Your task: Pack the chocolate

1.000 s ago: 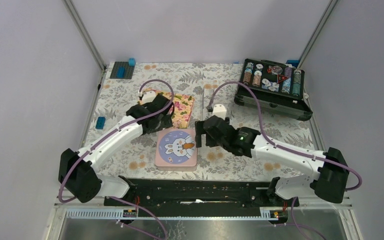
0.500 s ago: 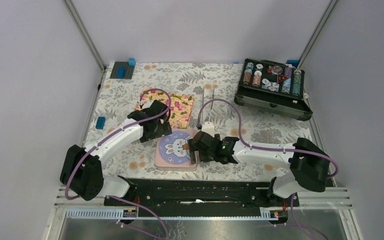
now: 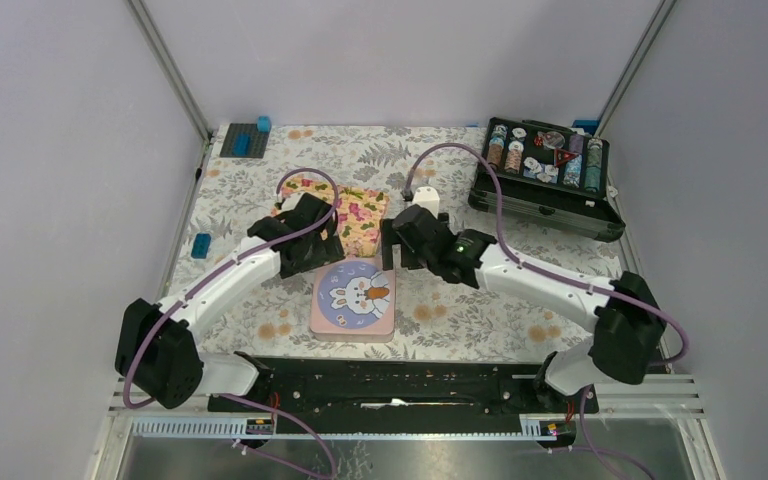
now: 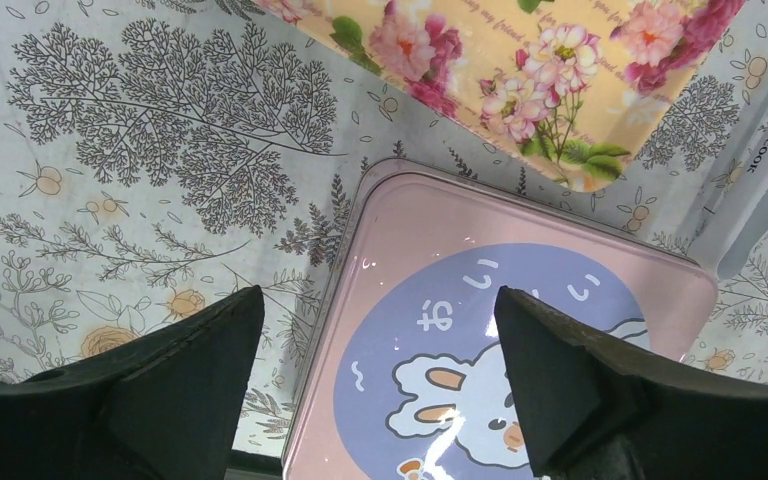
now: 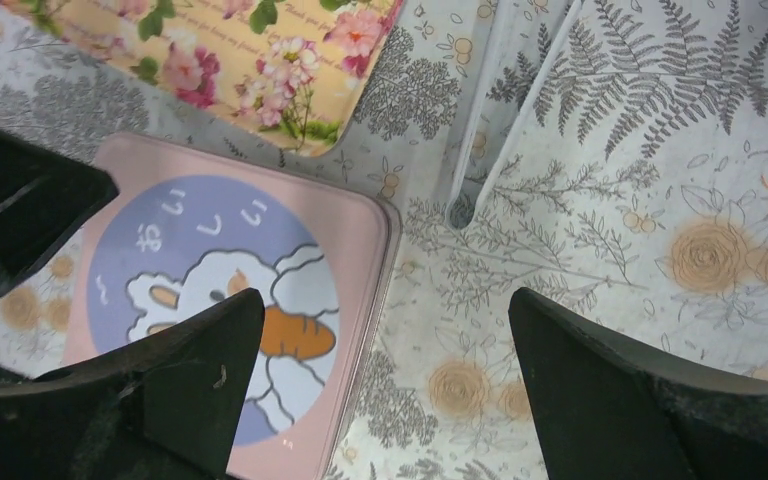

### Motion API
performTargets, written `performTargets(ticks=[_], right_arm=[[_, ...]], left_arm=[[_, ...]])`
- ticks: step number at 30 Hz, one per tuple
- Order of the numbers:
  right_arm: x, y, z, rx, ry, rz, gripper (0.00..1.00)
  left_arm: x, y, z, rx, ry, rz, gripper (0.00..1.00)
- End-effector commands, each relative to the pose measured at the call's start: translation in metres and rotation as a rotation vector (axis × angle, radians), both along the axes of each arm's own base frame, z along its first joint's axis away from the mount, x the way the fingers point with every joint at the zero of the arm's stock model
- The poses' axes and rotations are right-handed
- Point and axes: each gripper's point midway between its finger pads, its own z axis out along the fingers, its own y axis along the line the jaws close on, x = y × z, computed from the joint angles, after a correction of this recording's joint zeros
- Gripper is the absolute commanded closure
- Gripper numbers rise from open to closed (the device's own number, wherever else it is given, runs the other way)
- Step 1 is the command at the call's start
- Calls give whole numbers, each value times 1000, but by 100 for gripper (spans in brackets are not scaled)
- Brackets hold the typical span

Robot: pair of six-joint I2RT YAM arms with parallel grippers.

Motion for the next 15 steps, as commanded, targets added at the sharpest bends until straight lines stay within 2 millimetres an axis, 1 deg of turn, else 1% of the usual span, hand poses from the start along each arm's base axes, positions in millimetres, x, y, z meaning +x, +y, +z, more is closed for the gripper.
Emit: performTargets(ticks=[1, 2, 4, 5, 6, 8, 9, 11, 12, 13, 15], right_arm=[[18, 5, -28, -96, 9, 16, 0], [18, 5, -42, -123, 27, 18, 0], [13, 3, -75, -176, 94, 27, 0], [11, 1, -88, -195, 120, 28, 1], [8, -1, -99, -217, 143, 31, 0], [5, -7, -112, -258, 174, 27, 0], [5, -8, -112, -270, 180, 25, 0], [7, -5, -99, -257, 165, 27, 0], [9, -3, -88, -237, 146, 25, 0], [13, 0, -74, -212, 118, 25, 0], [19, 5, -45, -166, 62, 28, 0]], left_arm=[[8, -2, 7, -25, -39, 7, 7], [6, -1, 2, -18, -33, 12, 7], [2, 5, -13, 7, -19, 25, 7], [-3, 8, -25, 21, 5, 25, 7], [-6, 10, -35, 29, 24, 22, 7], [-13, 11, -54, 43, 76, 12, 7], [-16, 10, -61, 48, 104, 4, 7], [-17, 8, -64, 47, 126, -13, 7], [-16, 8, -59, 44, 116, -17, 7], [-12, 7, -50, 39, 93, -19, 6], [-4, 6, -25, 24, 27, -18, 6]])
